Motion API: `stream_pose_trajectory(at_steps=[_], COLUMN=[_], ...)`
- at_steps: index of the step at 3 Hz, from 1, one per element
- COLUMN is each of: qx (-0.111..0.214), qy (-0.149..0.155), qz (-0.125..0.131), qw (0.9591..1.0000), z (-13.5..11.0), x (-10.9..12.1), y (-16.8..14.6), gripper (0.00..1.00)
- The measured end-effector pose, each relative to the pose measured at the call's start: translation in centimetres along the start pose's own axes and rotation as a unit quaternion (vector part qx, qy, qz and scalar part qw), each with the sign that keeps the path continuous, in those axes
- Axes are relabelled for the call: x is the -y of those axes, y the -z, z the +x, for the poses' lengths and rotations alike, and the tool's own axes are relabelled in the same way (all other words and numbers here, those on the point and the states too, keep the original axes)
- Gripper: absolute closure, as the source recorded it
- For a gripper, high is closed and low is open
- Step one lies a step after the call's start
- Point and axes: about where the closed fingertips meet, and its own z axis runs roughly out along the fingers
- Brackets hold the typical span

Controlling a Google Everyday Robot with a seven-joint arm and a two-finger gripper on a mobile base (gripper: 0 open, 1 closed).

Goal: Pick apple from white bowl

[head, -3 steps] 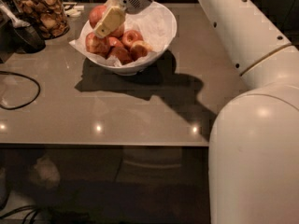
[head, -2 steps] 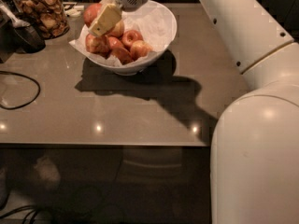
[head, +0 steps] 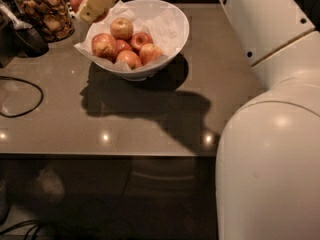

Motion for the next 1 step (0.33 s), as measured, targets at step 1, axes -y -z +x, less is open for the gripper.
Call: stream_pose_trajectory(at_steps=[1], qx=[0.0], qy=[0.001], qz=[0.0], qw=[1.0], z=[-0.06], x=[-0.03], y=[0.02], gripper=[1.0])
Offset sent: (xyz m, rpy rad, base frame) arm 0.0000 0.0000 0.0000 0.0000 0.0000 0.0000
